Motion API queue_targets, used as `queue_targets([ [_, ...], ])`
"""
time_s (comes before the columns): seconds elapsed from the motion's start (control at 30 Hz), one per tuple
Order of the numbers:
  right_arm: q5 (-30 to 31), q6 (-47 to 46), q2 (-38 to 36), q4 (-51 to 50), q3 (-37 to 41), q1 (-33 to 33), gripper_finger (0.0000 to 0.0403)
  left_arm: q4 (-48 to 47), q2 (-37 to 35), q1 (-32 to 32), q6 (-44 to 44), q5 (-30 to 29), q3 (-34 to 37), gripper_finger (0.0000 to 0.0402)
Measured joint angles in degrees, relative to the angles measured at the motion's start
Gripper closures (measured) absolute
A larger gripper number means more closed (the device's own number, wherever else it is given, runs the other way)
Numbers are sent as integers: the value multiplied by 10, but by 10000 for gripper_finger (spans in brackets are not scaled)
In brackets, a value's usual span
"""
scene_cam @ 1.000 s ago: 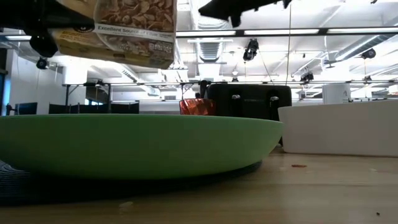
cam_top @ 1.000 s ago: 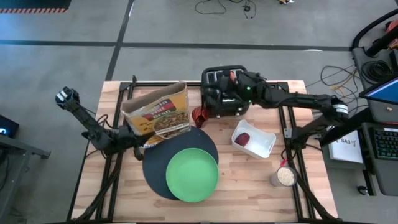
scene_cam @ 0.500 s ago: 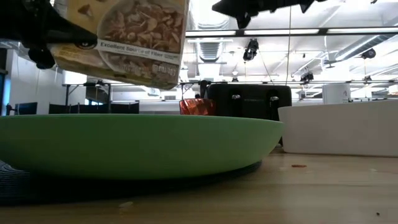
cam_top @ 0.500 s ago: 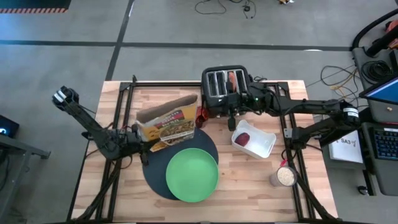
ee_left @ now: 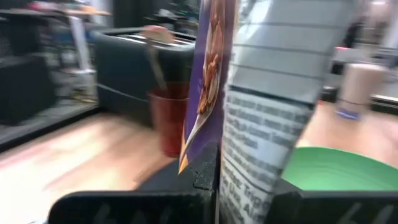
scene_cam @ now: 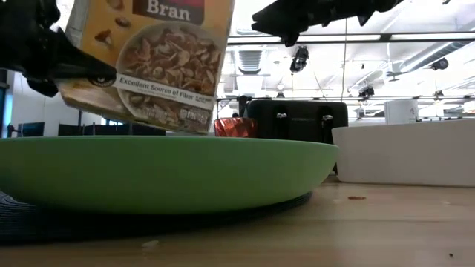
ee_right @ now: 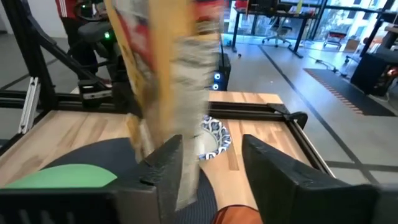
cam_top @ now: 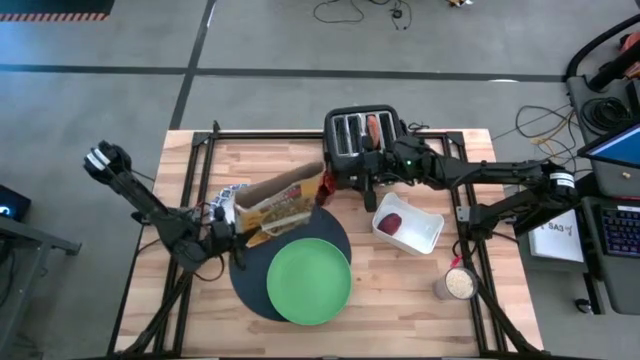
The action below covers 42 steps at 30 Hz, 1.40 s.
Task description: Arrange a breakfast setting
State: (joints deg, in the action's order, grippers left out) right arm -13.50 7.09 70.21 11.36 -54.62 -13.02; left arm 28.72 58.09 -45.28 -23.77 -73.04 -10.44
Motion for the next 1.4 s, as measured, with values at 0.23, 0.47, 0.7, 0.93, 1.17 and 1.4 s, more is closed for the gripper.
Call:
queue_targets([
  [0.23,0,-5,1,0,1,0,209,0,62,0,-54,-7,0,402],
  [0.47,1,-5,1,1,1,-1,204,0,118,0,-107,3,-1,402],
  [0.7,2,-5,1,0,1,-1,204,0,160,0,-125,0,-11,401],
  [0.93,7,-6,1,0,1,-1,204,2,181,0,-190,2,-12,368],
  [1.17,16,-5,2,-1,1,-1,204,3,192,0,-189,5,-19,301],
  [1.4,16,-5,2,-1,1,-1,204,2,211,0,-188,22,-26,249],
])
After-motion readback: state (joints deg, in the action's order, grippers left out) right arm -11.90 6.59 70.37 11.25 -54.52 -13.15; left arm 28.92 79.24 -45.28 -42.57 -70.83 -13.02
